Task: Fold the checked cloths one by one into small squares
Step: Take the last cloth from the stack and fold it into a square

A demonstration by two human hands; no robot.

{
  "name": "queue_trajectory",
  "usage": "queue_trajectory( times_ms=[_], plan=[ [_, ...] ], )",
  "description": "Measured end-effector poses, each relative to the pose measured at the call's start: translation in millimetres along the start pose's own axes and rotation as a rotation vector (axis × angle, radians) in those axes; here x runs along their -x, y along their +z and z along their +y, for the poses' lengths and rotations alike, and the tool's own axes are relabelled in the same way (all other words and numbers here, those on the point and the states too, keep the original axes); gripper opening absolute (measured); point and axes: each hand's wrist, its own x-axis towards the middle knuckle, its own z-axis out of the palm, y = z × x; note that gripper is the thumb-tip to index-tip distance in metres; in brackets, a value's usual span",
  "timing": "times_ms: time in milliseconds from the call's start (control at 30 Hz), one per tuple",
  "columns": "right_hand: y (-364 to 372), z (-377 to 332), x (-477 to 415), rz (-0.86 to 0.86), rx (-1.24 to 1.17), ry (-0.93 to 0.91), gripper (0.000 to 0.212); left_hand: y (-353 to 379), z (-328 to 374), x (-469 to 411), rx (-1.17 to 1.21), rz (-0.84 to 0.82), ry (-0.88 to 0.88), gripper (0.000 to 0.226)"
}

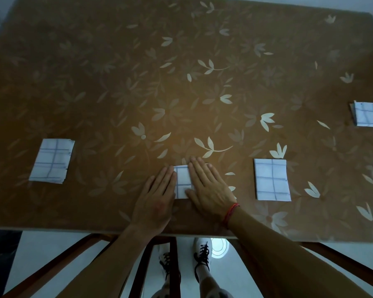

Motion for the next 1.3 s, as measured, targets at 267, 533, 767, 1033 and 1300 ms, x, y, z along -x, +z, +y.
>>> queue_trajectory(
  times_ms=[267,533,767,1033,1300],
  plan=[
    [-8.3,20.2,14.3,-0.034,0.044,0.056,0.071,-4.0,3.7,-1.1,0.031,-0.023,-0.034,0.071],
    [-17.1,16.7,11.1,-0.073,-0.014,0.067,0.073,-23.7,6.2,-15.5,0.139,0.149,-0.044,0.049],
    [-34.7,14.7,5.1,-0.051,-0.047,0.042,0.076,-39.9,5.4,-38.7,0.171,0.07,-0.086,0.054],
    [-48.4,15.1,-1.5,-0.119,-0.066,0.056,0.079,-52.9,15.0,-50.3,0.474,0.002,-0.232,0.041],
    [-84.6,12.9,-9.2,-0.006,-0.244,0.024,0.049,-73.5,27.4,-39.2,0.862,0.192,-0.355,0.039]
  ],
)
